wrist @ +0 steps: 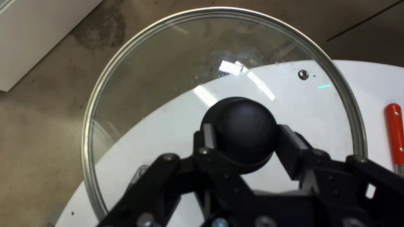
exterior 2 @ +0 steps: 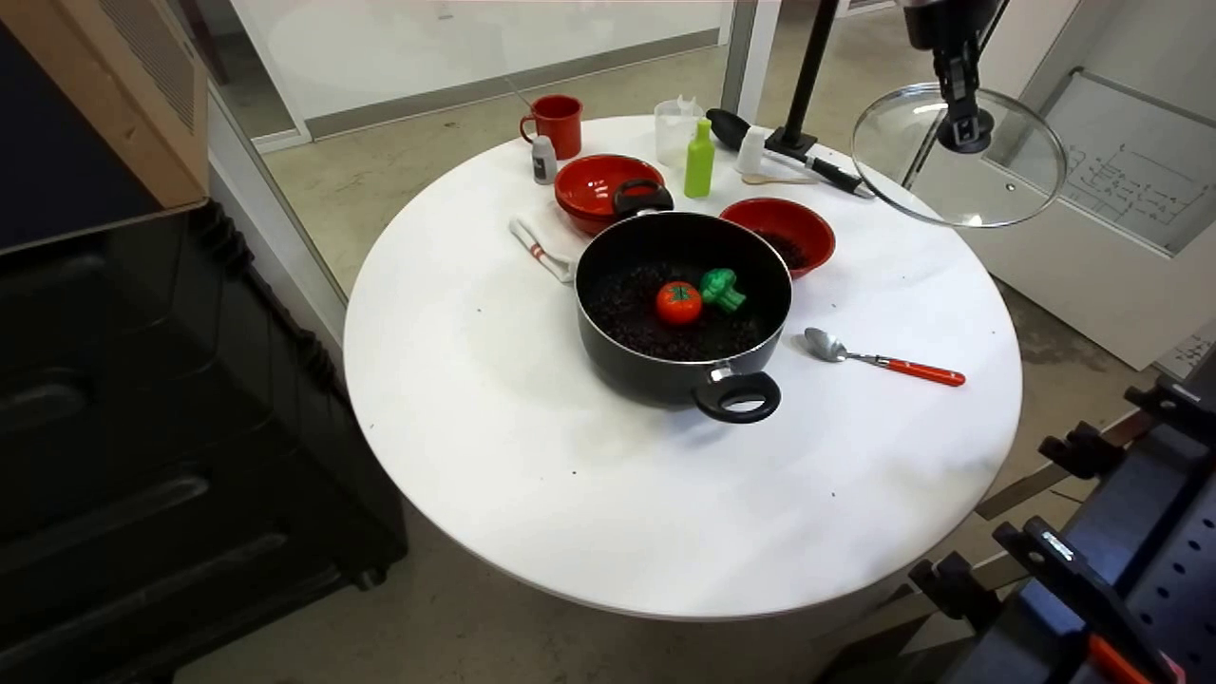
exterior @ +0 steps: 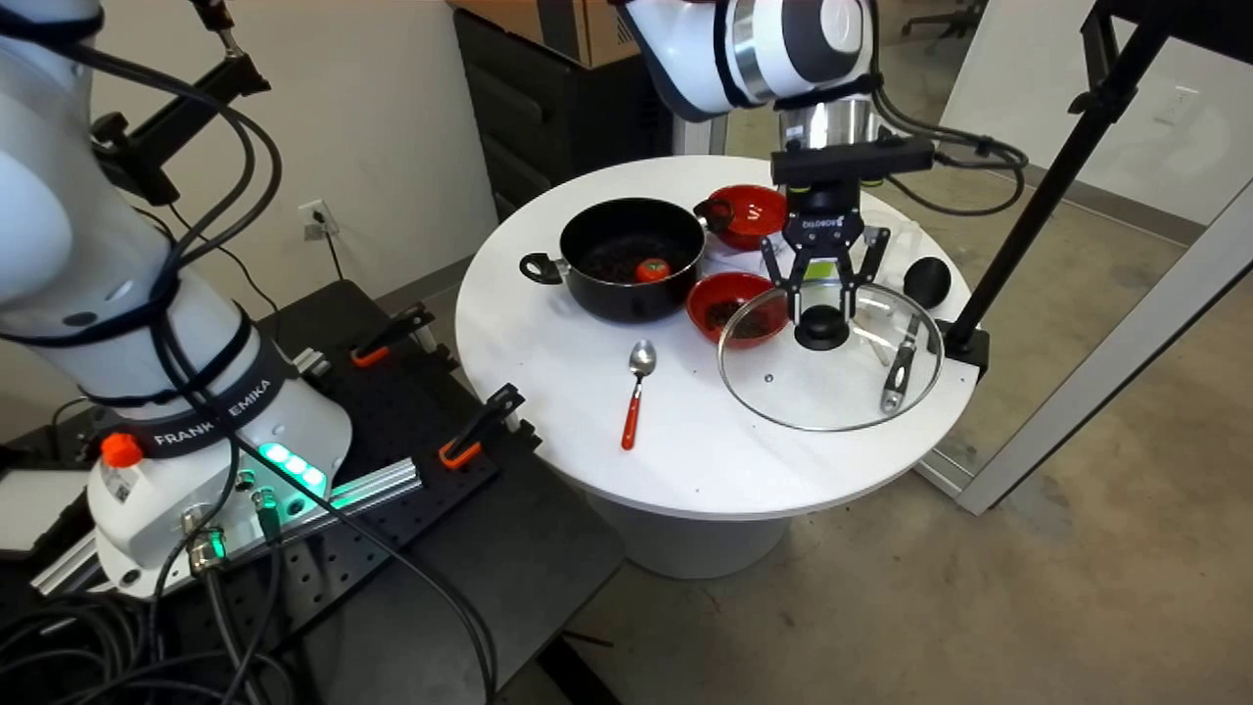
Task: Move the objects from the orange bowl to the black pot, then cover the black pot with the glass lid
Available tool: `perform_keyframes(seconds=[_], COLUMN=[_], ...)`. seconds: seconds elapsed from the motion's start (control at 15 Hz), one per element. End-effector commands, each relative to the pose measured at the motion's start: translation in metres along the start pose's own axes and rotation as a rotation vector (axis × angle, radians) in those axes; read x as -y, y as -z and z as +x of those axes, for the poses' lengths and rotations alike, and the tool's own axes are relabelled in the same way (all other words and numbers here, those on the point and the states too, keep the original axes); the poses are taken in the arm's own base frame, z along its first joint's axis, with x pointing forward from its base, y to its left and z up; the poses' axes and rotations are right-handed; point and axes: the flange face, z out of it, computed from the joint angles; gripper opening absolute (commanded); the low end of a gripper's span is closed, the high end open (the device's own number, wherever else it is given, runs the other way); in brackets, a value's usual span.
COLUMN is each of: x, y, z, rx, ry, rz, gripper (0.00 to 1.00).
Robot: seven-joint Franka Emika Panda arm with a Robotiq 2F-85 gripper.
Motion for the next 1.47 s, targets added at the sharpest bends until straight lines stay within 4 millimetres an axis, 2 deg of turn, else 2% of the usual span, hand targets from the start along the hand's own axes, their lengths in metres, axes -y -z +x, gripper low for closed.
perform_keyframes(seconds=[0.0,0.2,0.47,0.6,0.8,0.93,1.07,1.4], x=[0.012,0.027,0.059,0.072,0.086,0.092,0.097,0.11], y=[0.07,0.126,0.197,0.226,0.256,0.265,0.26,0.223], z=[-0.017,-0.009,0.019,0.041,0.071,0.094,0.115,0.173], rx=[-0.019,-0.032,-0.047,-0.043,-0.033,-0.009,0.025,0.084], ry=[-0.056,-0.053,-0.053,-0.057,-0.076,-0.091,-0.1,-0.053], rz=[-0.013,-0.006,0.013,0.024,0.052,0.081,0.109,0.148], gripper=[0.25,0.25,0.25,0.25,0.25,0.25,0.25,0.25])
